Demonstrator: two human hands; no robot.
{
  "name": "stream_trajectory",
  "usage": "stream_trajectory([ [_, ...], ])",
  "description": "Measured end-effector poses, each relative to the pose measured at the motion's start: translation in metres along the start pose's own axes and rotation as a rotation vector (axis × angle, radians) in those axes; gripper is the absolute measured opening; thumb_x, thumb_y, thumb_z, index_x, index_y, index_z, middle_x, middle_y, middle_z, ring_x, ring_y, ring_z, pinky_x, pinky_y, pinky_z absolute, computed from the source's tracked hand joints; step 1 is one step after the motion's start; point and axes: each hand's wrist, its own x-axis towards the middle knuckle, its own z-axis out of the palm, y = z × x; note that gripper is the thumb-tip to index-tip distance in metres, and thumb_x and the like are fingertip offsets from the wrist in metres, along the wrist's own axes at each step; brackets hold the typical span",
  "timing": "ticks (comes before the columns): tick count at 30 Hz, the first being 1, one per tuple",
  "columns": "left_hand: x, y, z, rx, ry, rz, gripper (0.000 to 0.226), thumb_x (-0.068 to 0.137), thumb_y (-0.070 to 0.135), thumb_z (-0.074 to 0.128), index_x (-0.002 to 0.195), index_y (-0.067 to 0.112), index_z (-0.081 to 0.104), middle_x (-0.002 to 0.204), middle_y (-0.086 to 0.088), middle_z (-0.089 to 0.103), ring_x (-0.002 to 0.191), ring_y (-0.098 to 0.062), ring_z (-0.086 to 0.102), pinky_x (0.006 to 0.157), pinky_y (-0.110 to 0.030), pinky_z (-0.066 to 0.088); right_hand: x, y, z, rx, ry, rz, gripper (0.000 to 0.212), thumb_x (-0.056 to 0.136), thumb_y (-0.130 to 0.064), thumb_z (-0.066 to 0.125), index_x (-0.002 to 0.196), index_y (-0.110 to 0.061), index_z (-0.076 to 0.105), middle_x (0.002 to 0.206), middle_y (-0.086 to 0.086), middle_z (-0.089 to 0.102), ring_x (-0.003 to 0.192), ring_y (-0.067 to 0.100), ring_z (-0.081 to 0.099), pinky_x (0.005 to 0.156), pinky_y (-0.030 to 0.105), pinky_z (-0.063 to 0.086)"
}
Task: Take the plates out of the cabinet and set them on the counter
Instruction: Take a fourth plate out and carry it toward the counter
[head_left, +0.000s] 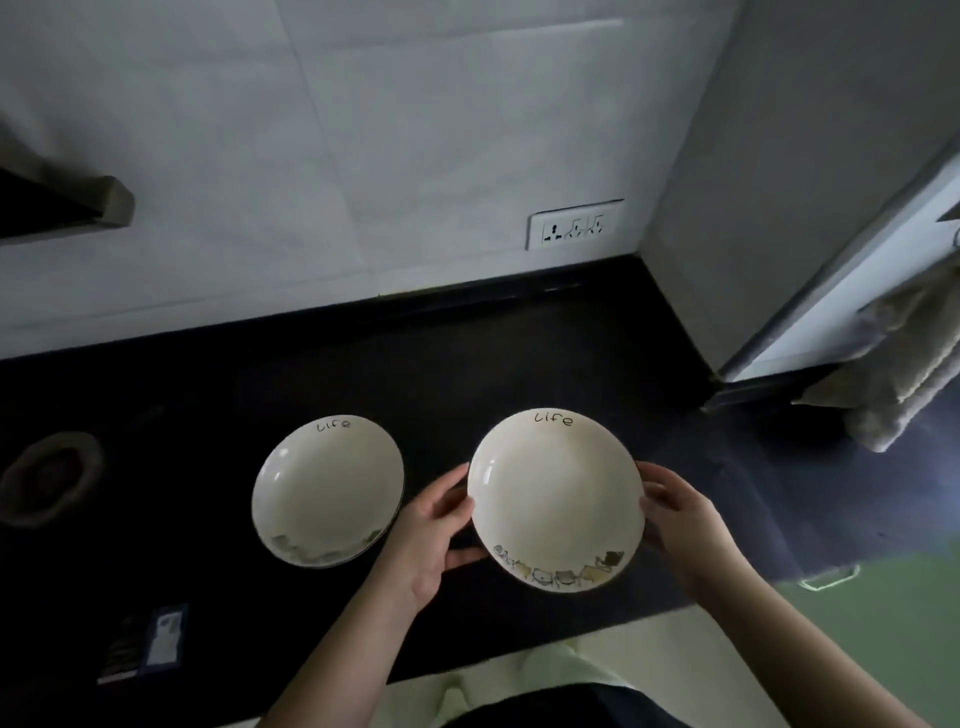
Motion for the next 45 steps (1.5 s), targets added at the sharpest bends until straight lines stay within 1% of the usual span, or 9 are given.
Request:
stream_trajectory([
  [4, 0.031, -0.006, 0.014, -0.048, 0.092, -0.028, 0.042, 0.093, 0.009, 0.065, 0.113, 0.046, 0.069, 0.121, 0.011, 0.065, 0.110, -0.014, 0.064, 0.069, -0.042, 0.061, 0.053, -0.010, 0.002, -0.146, -0.026, -0.024, 0.032, 0.091, -0.012, 0.059, 0.119, -0.028, 0.063, 0.102, -0.006, 0.070, 0.087, 0.017, 0.069, 0.065, 0.035, 0.060],
  [8, 0.050, -0.009, 0.023, -0.089, 0.196, -0.060, 0.040, 0.093, 0.010, 0.066, 0.111, 0.046, 0.070, 0.125, 0.006, 0.065, 0.112, -0.016, 0.064, 0.068, -0.043, 0.061, 0.087, -0.012, 0.006, -0.173, -0.069, -0.022, 0.032, 0.088, -0.013, 0.063, 0.112, -0.034, 0.063, 0.103, -0.007, 0.070, 0.092, 0.019, 0.068, 0.075, 0.045, 0.060],
  [15, 0.064, -0.011, 0.038, -0.103, 0.273, -0.093, 0.042, 0.093, 0.009, 0.064, 0.109, 0.047, 0.068, 0.130, 0.003, 0.062, 0.116, -0.018, 0.061, 0.071, -0.045, 0.062, 0.118, -0.008, 0.006, -0.124, -0.101, 0.041, 0.030, 0.086, -0.011, 0.064, 0.096, -0.039, 0.065, 0.098, -0.006, 0.072, 0.085, 0.018, 0.071, 0.063, 0.035, 0.060],
  [20, 0.069, -0.011, 0.052, -0.104, 0.299, -0.116, 0.043, 0.093, 0.008, 0.064, 0.098, 0.051, 0.070, 0.121, 0.009, 0.062, 0.116, -0.020, 0.059, 0.065, -0.040, 0.061, 0.131, -0.009, -0.003, -0.160, -0.121, 0.032, 0.030, 0.086, -0.012, 0.065, 0.099, -0.039, 0.062, 0.099, -0.007, 0.070, 0.087, 0.017, 0.069, 0.065, 0.037, 0.059],
  [25, 0.076, -0.008, 0.062, -0.097, 0.326, -0.123, 0.045, 0.093, 0.007, 0.063, 0.094, 0.051, 0.071, 0.125, 0.006, 0.062, 0.116, -0.020, 0.060, 0.067, -0.043, 0.062, 0.141, -0.010, -0.009, -0.198, -0.128, 0.014, 0.028, 0.089, -0.015, 0.065, 0.107, -0.036, 0.060, 0.098, -0.010, 0.068, 0.087, 0.013, 0.067, 0.062, 0.031, 0.057],
  [30, 0.079, -0.003, 0.069, -0.080, 0.366, -0.133, 0.042, 0.093, 0.007, 0.064, 0.098, 0.049, 0.070, 0.128, 0.003, 0.061, 0.113, -0.020, 0.062, 0.075, -0.049, 0.062, 0.152, -0.006, -0.007, -0.201, -0.110, -0.011, 0.029, 0.089, -0.018, 0.065, 0.110, -0.036, 0.060, 0.097, -0.014, 0.066, 0.086, 0.011, 0.066, 0.071, 0.038, 0.058],
  [33, 0.082, -0.003, 0.070, -0.075, 0.393, -0.128, 0.041, 0.093, 0.008, 0.064, 0.099, 0.048, 0.069, 0.130, 0.001, 0.061, 0.112, -0.019, 0.062, 0.076, -0.049, 0.061, 0.156, -0.009, -0.002, -0.206, -0.114, -0.016, 0.028, 0.088, -0.019, 0.066, 0.105, -0.041, 0.058, 0.093, -0.019, 0.063, 0.083, 0.006, 0.063, 0.066, 0.033, 0.056],
  [37, 0.085, -0.003, 0.071, -0.080, 0.415, -0.131, 0.042, 0.092, 0.007, 0.064, 0.103, 0.047, 0.068, 0.131, 0.001, 0.060, 0.114, -0.019, 0.061, 0.076, -0.049, 0.061, 0.163, -0.008, -0.002, -0.190, -0.120, -0.019, 0.028, 0.088, -0.016, 0.066, 0.106, -0.037, 0.061, 0.095, -0.015, 0.067, 0.085, 0.010, 0.065, 0.072, 0.039, 0.058],
  [45, 0.087, -0.003, 0.076, -0.028, 0.437, -0.120, 0.043, 0.091, 0.006, 0.065, 0.097, 0.049, 0.066, 0.117, 0.007, 0.059, 0.110, -0.018, 0.061, 0.070, -0.046, 0.063, 0.165, -0.009, -0.005, -0.206, -0.117, -0.018, 0.027, 0.090, -0.016, 0.063, 0.110, -0.033, 0.062, 0.095, -0.014, 0.067, 0.086, 0.010, 0.065, 0.070, 0.036, 0.058],
])
